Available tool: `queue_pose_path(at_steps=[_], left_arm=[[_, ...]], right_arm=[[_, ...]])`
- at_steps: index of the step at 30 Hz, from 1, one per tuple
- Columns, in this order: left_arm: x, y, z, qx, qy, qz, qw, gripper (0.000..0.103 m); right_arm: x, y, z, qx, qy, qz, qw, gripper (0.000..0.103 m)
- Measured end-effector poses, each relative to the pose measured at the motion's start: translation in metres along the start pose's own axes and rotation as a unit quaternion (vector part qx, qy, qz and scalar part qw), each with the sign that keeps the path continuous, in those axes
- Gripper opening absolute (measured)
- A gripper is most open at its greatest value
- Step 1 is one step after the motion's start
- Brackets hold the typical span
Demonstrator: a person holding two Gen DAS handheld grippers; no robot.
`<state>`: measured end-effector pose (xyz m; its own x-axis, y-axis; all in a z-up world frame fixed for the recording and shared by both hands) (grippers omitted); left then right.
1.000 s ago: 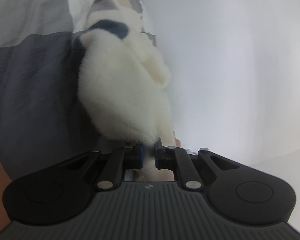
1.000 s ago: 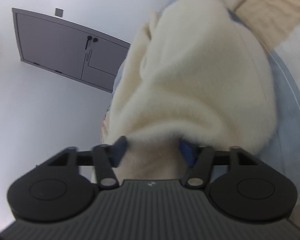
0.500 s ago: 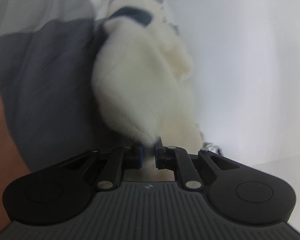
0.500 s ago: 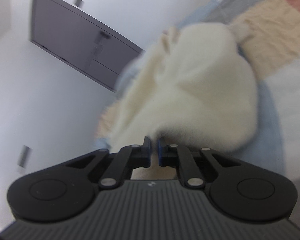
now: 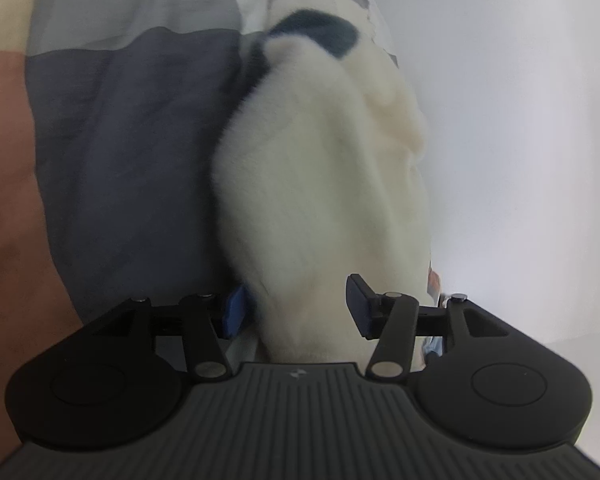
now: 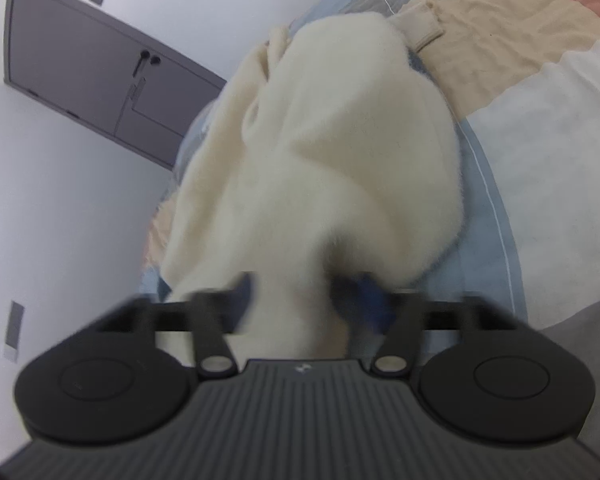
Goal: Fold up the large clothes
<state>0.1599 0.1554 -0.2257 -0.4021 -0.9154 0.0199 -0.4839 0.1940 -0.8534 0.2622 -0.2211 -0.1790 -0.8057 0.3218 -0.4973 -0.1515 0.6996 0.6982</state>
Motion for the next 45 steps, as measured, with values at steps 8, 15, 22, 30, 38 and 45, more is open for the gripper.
queue_pose_path(at_steps=[8,15,22,30,38,45], left_arm=[[-0.019,0.004,0.010,-0.005,-0.021,0.002,0.9998,0.058],[-0.020,-0.010,0.009,0.014,-0.025,0.048,0.9984,0.016],[-0.005,-0.046,-0.043,0.128,-0.050,0.105,0.9849,0.012],[0.026,-0.106,-0.108,0.249,-0.086,0.170,0.9497,0.011],[0.055,-0.184,-0.193,0.312,-0.129,0.212,0.9169,0.012],[0.083,-0.274,-0.277,0.386,-0.165,0.245,0.8740,0.012]], right_arm=[[-0.008,-0.011,0.021,0.006,-0.006,0.023,1.000,0.070],[-0.020,-0.003,0.053,0.006,0.002,-0.029,1.000,0.033],[-0.025,0.019,-0.004,-0.035,-0.074,-0.058,0.995,0.011],[-0.044,0.072,-0.106,-0.114,-0.167,-0.115,0.973,0.010],[-0.085,0.142,-0.188,-0.168,-0.210,-0.161,0.950,0.010],[-0.130,0.214,-0.261,-0.208,-0.247,-0.197,0.926,0.010]])
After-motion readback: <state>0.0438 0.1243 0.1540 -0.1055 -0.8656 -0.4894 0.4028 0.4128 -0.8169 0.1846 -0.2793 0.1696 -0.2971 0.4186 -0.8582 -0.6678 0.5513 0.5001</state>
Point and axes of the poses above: each gripper's, at about its wrist camera, not at the fingertips, and z roughly the way its jaws point, y to its left, x to its underside, the point moved 3 cm from there along z, roughly the way its jaws point, and after that the axes turned 8 degrees about -z, right-handed, at the moved point
